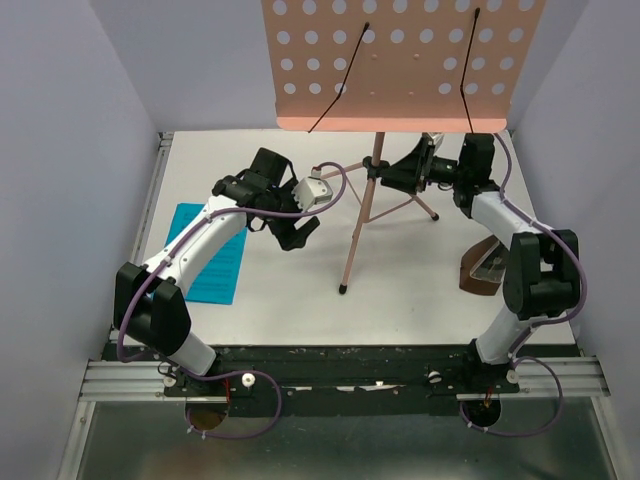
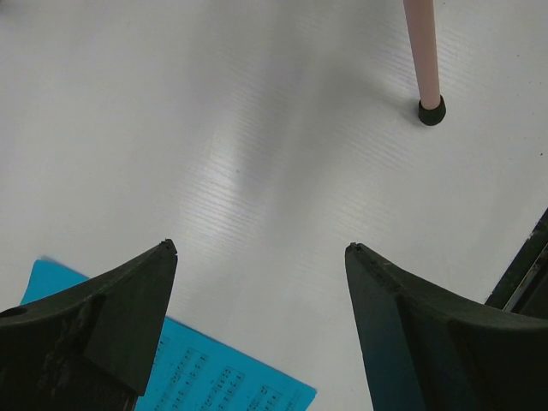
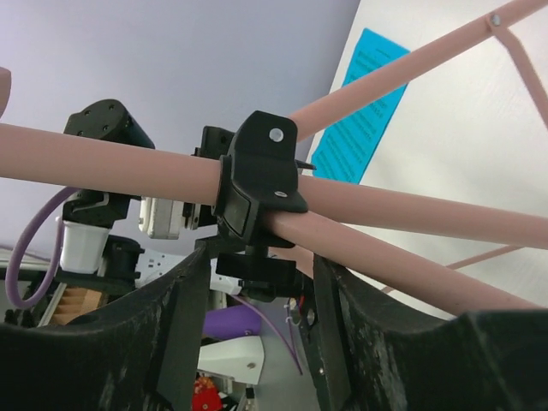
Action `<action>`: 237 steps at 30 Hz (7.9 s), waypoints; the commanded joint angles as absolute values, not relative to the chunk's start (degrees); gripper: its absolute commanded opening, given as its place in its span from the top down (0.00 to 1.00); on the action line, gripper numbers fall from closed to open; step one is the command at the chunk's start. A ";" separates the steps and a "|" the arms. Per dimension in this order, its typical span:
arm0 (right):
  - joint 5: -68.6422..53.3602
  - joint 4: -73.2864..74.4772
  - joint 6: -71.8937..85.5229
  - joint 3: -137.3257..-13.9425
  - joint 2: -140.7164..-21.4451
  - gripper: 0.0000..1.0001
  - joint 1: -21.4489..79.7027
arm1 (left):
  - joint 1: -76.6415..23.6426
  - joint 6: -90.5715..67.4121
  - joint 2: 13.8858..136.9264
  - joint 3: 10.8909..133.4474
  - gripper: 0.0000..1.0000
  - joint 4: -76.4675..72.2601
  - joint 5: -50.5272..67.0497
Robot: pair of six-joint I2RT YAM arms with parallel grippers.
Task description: Pack up the instrument practice props
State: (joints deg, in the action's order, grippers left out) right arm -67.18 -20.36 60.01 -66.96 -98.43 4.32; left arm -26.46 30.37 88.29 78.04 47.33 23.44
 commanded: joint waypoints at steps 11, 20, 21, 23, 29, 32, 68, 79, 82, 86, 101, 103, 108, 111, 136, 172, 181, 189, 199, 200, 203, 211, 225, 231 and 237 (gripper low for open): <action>-69.96 -21.54 55.04 -69.79 -100.38 0.76 5.45 | -26.28 31.38 88.07 78.14 0.11 47.90 21.97; -62.77 -5.54 25.78 -71.02 -94.93 0.98 5.98 | -26.28 31.38 88.42 78.31 0.11 47.29 21.71; -60.75 -5.10 22.18 -70.67 -94.14 1.00 5.98 | -26.28 31.29 88.59 78.22 0.11 47.29 21.71; -55.74 -4.57 15.16 -69.70 -92.38 1.00 6.24 | -26.28 31.38 88.59 78.22 0.11 47.11 21.88; -45.80 -4.83 -11.03 -67.07 -87.99 1.00 8.61 | -26.28 31.38 88.42 78.05 0.11 46.50 21.97; -42.20 -6.06 -28.06 -64.87 -85.70 1.00 11.50 | -26.28 31.29 88.33 77.96 0.11 46.32 21.88; -35.13 -8.59 22.20 -41.65 -65.73 0.18 7.75 | -25.40 30.15 85.16 75.49 0.11 51.15 23.99; -53.61 -21.27 46.84 -55.89 -82.43 0.33 5.80 | -25.40 28.92 86.75 77.69 0.12 52.82 24.26; -53.53 -22.49 48.60 -57.48 -84.55 0.36 6.50 | -25.40 28.83 86.14 77.61 0.12 52.56 23.47; -52.47 -20.57 47.29 -59.76 -86.57 0.40 7.82 | -25.40 29.09 84.64 76.21 0.12 52.56 22.33; -50.54 -15.66 34.30 -65.47 -90.79 0.79 10.72 | -25.23 29.62 84.73 75.85 0.12 51.94 21.27; -49.93 -13.11 27.46 -66.35 -90.62 0.91 11.16 | -25.31 29.62 84.90 75.94 0.12 51.94 21.27; -45.10 -6.68 -1.24 -65.93 -86.67 1.00 14.05 | -25.22 29.62 85.16 75.85 0.12 51.77 21.27; -43.25 -8.34 -22.42 -61.36 -82.37 1.00 17.22 | -25.14 29.44 85.25 75.59 0.12 51.42 21.53; -18.32 -20.45 -38.35 -37.76 -59.95 0.21 22.06 | -24.35 28.30 84.11 72.34 0.12 48.87 23.11; -42.45 -10.63 32.53 -60.47 -83.50 0.34 13.09 | -23.64 28.30 81.65 69.69 0.12 47.90 22.85; -32.88 -3.61 26.73 -61.08 -83.76 0.59 14.06 | -23.64 28.12 82.53 70.58 0.12 47.72 23.03; -17.25 3.69 16.17 -59.77 -81.13 0.65 15.21 | -23.55 27.95 82.53 69.87 0.12 47.55 23.20; -6.34 5.62 7.57 -57.04 -78.84 0.53 15.64 | -23.55 27.77 83.50 70.49 0.12 46.93 23.64; -5.89 5.71 6.69 -56.95 -78.49 0.52 15.64 | -23.55 27.77 83.50 70.31 0.12 47.02 23.64; -5.01 5.71 5.54 -56.60 -77.26 0.48 15.64 | -23.55 27.77 83.50 70.31 0.12 46.85 23.73; -10.35 6.07 24.31 -58.79 -77.08 0.42 10.11 | -23.55 27.69 83.58 70.40 0.12 47.20 23.73; -26.98 0.62 37.09 -65.13 -83.41 0.22 10.11 | -23.55 27.69 83.32 70.49 0.12 47.11 23.47; -29.26 -3.16 37.18 -64.43 -82.88 0.23 10.99 | -23.55 27.77 83.41 70.22 0.12 46.93 23.38; -29.27 -3.60 37.62 -64.34 -82.62 0.23 11.16 | -23.55 27.69 83.58 70.31 0.12 46.85 23.55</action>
